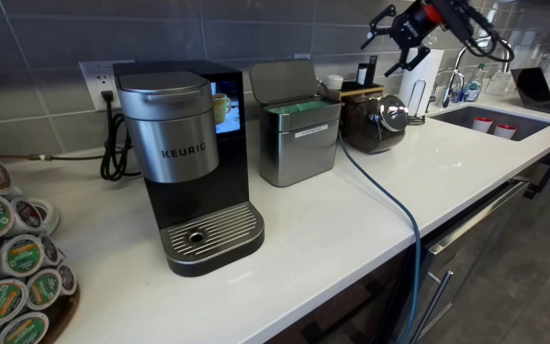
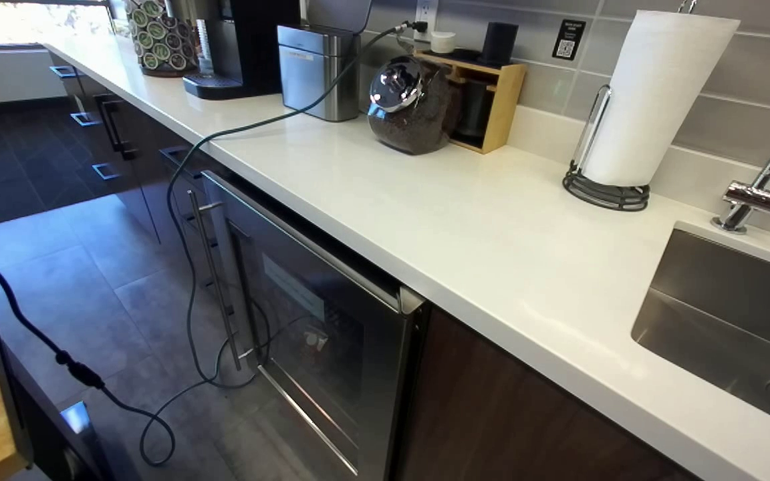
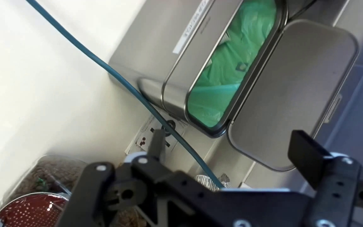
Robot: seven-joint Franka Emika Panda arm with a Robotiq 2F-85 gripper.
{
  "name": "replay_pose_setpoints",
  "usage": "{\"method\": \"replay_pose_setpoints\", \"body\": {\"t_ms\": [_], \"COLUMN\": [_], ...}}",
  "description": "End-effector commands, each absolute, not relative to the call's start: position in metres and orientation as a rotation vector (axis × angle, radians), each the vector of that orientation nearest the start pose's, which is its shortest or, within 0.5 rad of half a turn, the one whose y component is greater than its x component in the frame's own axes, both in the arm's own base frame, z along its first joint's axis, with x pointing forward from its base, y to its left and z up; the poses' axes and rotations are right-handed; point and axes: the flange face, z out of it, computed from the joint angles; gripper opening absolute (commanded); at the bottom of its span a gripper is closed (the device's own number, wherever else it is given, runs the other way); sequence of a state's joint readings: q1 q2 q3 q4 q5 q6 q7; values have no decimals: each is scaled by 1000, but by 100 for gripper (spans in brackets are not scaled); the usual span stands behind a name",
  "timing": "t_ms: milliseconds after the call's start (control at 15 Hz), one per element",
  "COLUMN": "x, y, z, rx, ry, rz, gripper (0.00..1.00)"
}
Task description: Open the bin
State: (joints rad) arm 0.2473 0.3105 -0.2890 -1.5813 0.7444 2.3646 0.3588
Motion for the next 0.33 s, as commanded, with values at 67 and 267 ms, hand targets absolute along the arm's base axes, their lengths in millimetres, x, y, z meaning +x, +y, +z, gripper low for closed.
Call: {"method": "replay_pose_setpoints", "body": {"t_ms": [67, 267], "x": [601, 618], "y": [-21, -29], "z": [548, 560], "rx": [-2322, -2317], "ry": [704, 751], "rz": [-351, -384], "gripper": [100, 100]}}
